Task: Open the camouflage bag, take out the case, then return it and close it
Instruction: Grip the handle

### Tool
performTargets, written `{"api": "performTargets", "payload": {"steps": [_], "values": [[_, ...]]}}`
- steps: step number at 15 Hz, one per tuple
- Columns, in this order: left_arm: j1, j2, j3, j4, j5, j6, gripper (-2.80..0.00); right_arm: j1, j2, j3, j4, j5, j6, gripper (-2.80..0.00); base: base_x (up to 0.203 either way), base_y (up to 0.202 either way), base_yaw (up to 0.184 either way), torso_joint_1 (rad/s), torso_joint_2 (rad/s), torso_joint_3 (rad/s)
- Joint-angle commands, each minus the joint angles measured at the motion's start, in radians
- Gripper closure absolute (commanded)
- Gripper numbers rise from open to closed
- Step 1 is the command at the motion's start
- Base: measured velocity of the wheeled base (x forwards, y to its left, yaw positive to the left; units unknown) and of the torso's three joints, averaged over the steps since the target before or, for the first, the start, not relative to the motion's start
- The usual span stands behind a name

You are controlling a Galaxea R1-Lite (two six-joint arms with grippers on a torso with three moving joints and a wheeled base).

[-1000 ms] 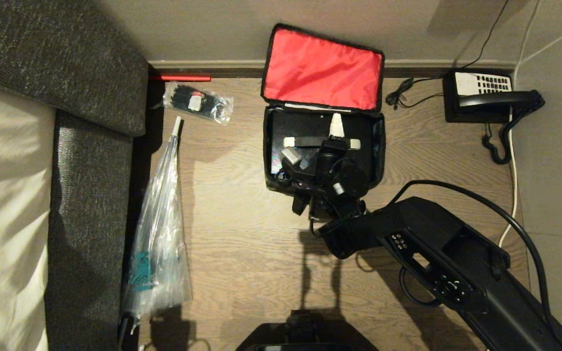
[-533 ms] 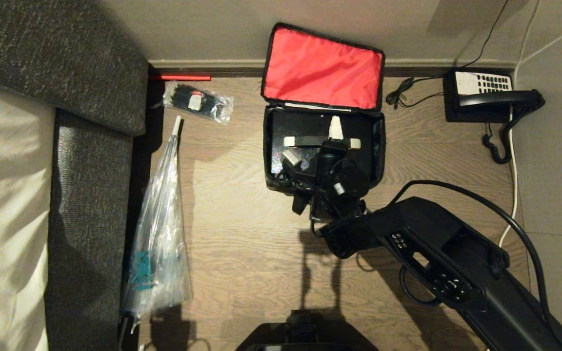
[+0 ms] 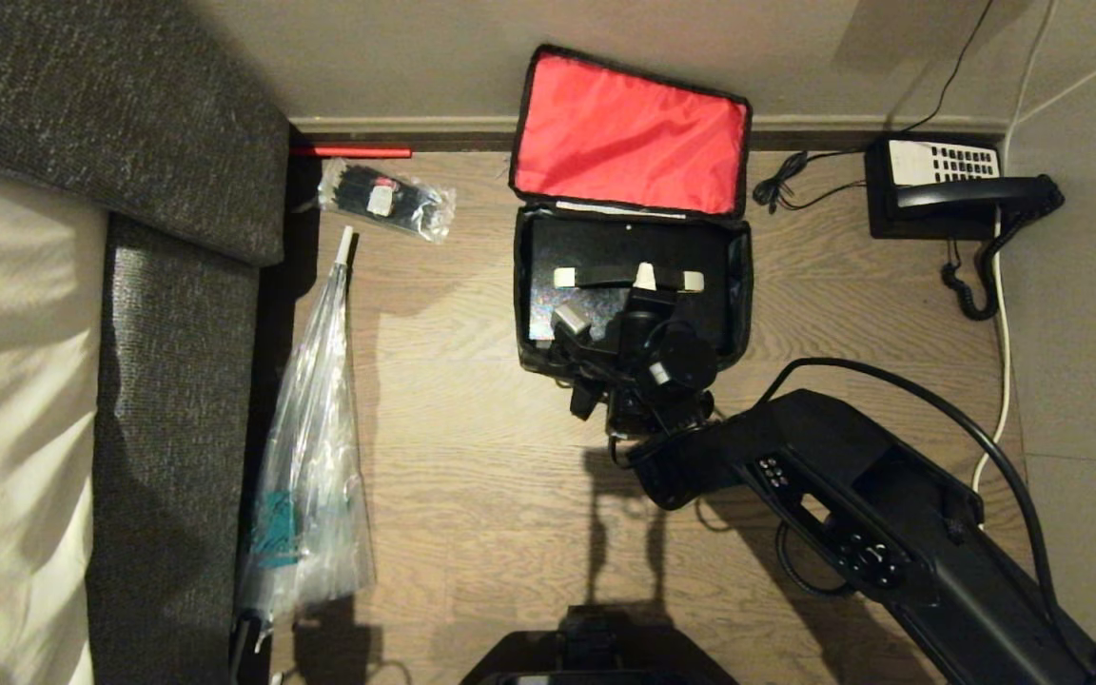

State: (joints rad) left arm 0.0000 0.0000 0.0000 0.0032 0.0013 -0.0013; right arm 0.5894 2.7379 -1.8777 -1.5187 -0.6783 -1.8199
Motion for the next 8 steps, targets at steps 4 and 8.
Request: {"api": "performTargets", "payload": {"steps": [4, 8], "values": [[0.000, -0.003, 0.002, 0.000, 0.000, 0.000, 0.00, 0.013, -0.017, 0.002, -0.011, -0.003, -0.009, 0.00, 0.000, 0.000, 0.000, 0.000, 0.00, 0.000], [0.000, -0.003, 0.002, 0.000, 0.000, 0.000, 0.00, 0.027, -0.024, 0.005, -0.011, -0.003, -0.012, 0.00, 0.000, 0.000, 0.000, 0.000, 0.00, 0.000]]}}
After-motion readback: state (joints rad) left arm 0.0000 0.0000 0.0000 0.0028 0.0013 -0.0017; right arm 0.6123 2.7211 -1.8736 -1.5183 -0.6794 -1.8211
